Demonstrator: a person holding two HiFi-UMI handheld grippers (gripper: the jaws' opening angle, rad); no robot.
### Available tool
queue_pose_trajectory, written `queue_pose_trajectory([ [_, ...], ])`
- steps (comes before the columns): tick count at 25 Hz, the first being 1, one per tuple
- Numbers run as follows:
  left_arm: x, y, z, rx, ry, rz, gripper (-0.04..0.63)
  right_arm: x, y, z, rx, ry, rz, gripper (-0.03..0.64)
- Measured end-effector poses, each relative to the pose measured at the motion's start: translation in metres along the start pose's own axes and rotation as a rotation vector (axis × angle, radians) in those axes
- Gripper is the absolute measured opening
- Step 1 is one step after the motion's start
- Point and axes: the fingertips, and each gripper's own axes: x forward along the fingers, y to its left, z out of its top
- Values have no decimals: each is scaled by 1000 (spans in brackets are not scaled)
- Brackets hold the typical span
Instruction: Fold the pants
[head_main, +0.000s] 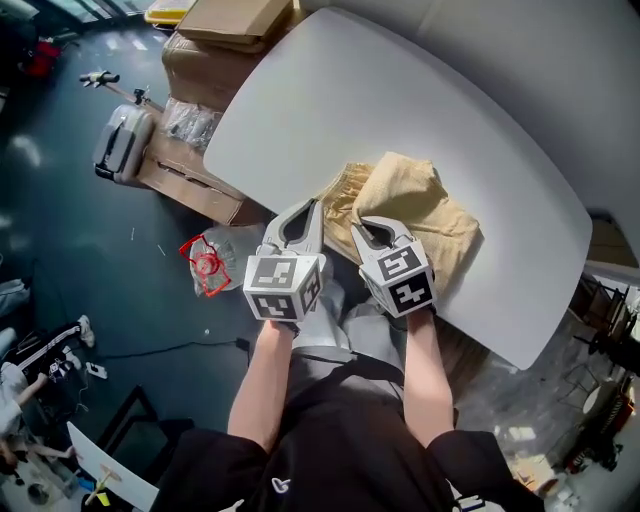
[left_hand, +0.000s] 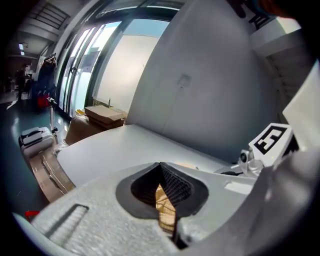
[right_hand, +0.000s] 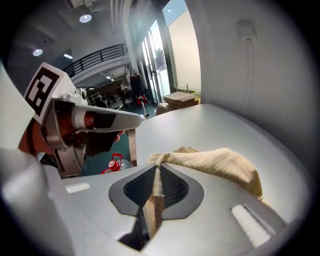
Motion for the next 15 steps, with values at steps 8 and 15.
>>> queue_pose_trajectory([
  [8, 7, 27, -25, -23, 53, -4, 5, 60, 20, -35, 126, 51, 104, 68],
  [15, 18, 15, -17, 2, 62, -51, 5, 49, 24, -20, 192, -36, 174, 149],
])
